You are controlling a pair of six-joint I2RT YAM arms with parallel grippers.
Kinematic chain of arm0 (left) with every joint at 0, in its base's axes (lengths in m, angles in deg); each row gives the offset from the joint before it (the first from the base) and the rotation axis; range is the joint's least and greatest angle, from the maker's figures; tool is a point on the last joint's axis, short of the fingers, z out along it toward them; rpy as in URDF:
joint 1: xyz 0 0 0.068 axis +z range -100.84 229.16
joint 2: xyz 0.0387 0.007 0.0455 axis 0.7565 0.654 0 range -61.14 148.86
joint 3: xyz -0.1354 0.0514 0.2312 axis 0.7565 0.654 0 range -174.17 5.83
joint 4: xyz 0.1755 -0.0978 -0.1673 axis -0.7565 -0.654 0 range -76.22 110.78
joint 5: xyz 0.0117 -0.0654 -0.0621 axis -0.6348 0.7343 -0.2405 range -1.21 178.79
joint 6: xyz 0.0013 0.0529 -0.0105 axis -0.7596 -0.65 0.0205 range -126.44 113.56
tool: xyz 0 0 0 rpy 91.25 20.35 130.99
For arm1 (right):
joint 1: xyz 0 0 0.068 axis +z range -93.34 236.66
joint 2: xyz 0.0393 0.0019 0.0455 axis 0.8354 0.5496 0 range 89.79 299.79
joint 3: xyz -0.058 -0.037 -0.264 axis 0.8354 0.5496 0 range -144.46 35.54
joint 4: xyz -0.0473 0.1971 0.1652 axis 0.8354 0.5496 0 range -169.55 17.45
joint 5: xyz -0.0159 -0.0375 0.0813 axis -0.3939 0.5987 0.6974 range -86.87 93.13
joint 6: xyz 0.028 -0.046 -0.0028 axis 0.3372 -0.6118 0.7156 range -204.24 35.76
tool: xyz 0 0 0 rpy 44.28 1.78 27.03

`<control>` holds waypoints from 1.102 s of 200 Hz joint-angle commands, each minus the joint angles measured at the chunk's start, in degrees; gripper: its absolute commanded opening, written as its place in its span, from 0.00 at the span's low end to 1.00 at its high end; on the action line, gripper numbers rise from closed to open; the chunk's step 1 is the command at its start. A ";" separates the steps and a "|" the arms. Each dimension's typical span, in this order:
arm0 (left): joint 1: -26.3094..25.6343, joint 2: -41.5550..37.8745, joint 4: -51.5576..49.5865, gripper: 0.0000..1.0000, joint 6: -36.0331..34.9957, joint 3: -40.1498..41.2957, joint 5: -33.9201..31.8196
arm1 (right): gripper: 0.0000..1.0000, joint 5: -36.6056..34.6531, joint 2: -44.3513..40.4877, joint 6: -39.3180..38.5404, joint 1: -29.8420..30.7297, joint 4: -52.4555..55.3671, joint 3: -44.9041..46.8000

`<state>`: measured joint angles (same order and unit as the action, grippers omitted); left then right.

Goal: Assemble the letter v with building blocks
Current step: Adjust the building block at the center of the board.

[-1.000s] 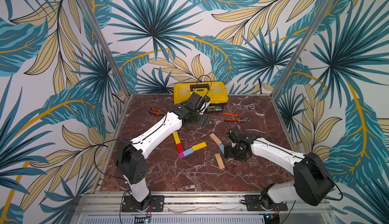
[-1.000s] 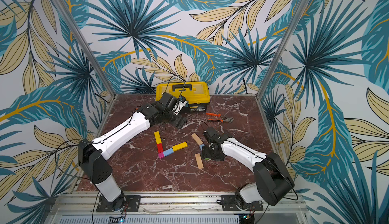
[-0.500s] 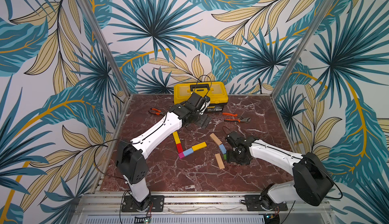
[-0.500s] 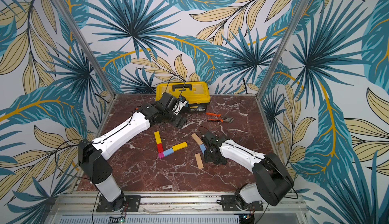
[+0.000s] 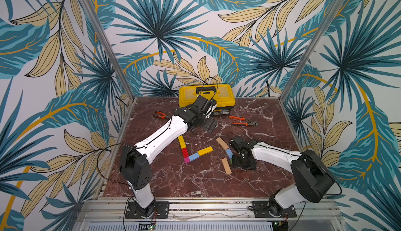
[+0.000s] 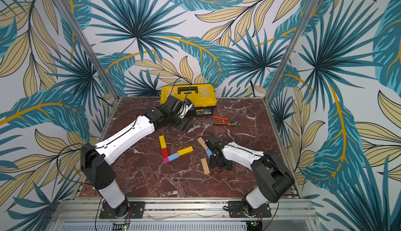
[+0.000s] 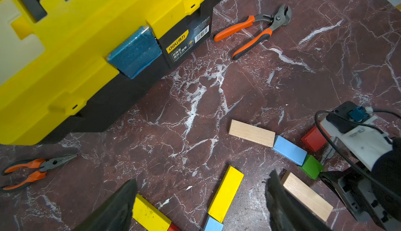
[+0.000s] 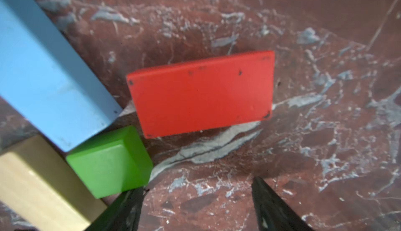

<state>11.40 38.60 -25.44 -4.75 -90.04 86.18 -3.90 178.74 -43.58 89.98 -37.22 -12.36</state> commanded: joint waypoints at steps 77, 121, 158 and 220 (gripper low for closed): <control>0.37 -2.14 0.41 0.94 -0.99 0.87 -0.38 | 0.81 -2.28 -1.96 -1.46 -0.46 1.21 -2.01; 0.35 -2.25 0.43 0.94 -0.99 0.86 -0.38 | 0.83 -5.25 -7.79 -3.49 -1.37 4.73 -2.64; 0.40 -2.45 0.42 0.94 -0.85 0.82 -0.38 | 0.84 -2.80 -7.57 -5.20 -6.26 3.24 -2.46; 0.40 -2.71 0.35 0.94 -0.81 0.70 -0.38 | 0.85 0.44 -5.07 -5.86 -15.78 -0.07 -1.85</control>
<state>11.48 38.39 -25.44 -5.12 -89.95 86.14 -3.90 172.22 -48.52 75.82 -37.42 -14.61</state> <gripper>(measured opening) 0.939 0.842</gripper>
